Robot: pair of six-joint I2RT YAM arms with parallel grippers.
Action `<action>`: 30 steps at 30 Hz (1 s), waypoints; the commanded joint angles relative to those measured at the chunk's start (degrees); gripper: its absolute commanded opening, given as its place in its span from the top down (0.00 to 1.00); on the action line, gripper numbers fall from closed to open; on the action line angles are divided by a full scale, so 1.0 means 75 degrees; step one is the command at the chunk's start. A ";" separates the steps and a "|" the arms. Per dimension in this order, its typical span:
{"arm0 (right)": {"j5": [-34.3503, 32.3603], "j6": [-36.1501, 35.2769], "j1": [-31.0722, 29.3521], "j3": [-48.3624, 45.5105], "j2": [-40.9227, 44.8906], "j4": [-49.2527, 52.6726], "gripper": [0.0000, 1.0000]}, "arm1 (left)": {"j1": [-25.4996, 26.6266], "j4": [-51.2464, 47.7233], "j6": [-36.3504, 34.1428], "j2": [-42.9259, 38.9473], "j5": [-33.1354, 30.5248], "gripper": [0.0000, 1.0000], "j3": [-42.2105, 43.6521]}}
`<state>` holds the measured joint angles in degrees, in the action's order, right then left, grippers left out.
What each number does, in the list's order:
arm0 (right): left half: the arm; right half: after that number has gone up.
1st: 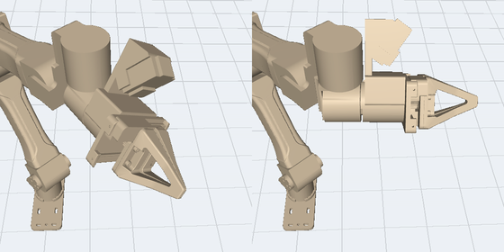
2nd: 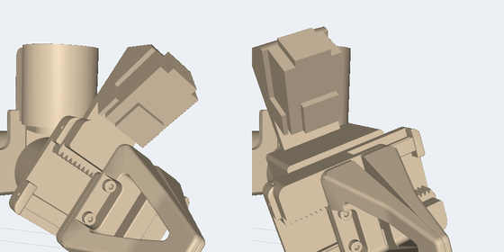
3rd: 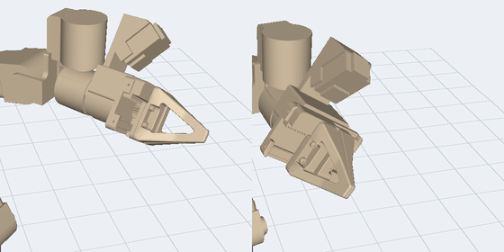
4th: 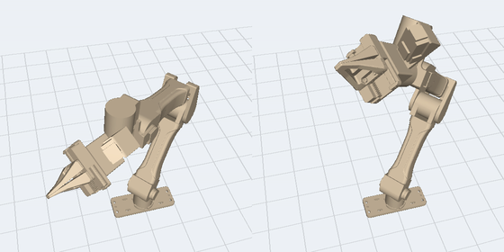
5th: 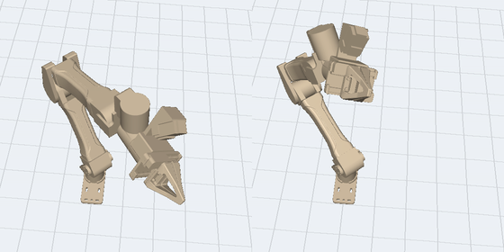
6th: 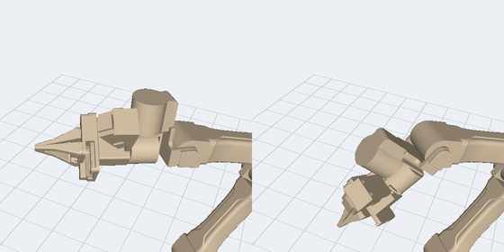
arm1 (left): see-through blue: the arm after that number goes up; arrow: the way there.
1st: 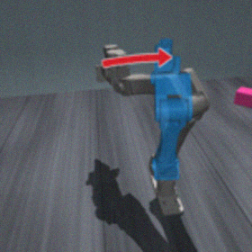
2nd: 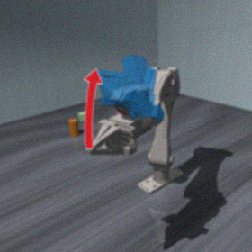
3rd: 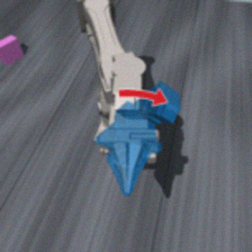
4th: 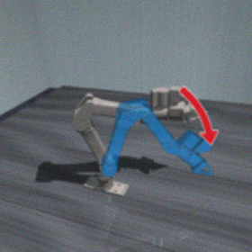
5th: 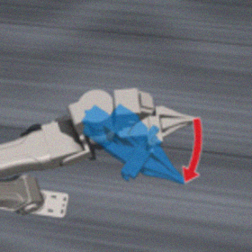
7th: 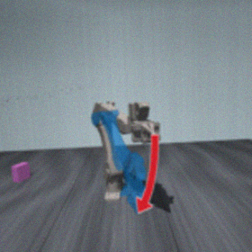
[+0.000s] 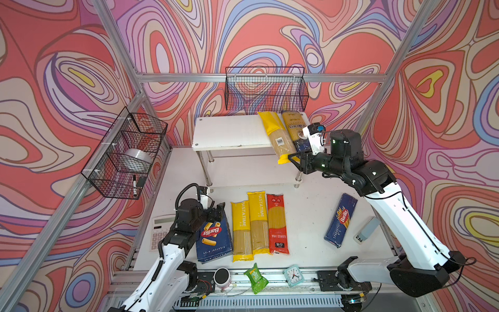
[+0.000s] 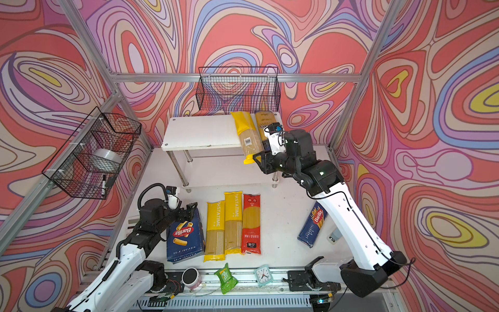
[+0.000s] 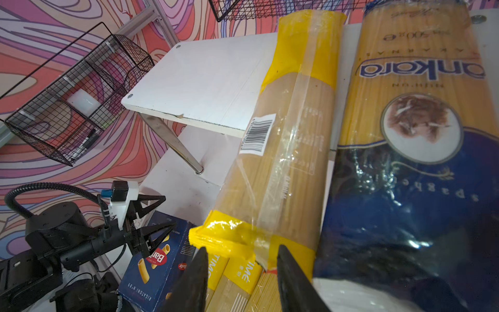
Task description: Place and organize the pasta boxes and bags onto the shelf
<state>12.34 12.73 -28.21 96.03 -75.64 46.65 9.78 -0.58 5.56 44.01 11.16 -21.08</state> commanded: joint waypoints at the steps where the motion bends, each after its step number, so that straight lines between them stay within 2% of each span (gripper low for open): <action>1: 0.0162 0.0268 -0.0024 -0.0090 0.0039 -0.0135 0.59 | 0.0032 0.0070 -0.0144 -0.0036 0.0087 0.00 -0.0054; 8: 0.0124 0.0401 -0.0022 0.0245 0.0027 0.0422 0.67 | 0.0032 0.0067 -0.0132 -0.0114 0.0077 0.00 -0.0031; 11: 0.0076 0.0388 -0.0020 0.0390 0.0133 0.0799 0.75 | 0.0032 0.0066 -0.0126 -0.0091 0.0087 0.00 -0.0044; 19: 0.0545 0.0505 -0.0040 -0.0027 0.0172 0.0625 0.85 | 0.0032 0.0069 -0.0143 -0.0088 0.0095 0.00 -0.0044; 30: 0.0794 0.0640 -0.0051 -0.0194 -0.0361 -0.0358 0.87 | 0.0032 0.0066 -0.0126 -0.0149 0.0082 0.00 -0.0006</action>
<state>17.47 17.08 -28.23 94.89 -77.43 47.00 9.78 -0.60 5.56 43.77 11.38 -21.08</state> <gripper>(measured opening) 0.136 0.999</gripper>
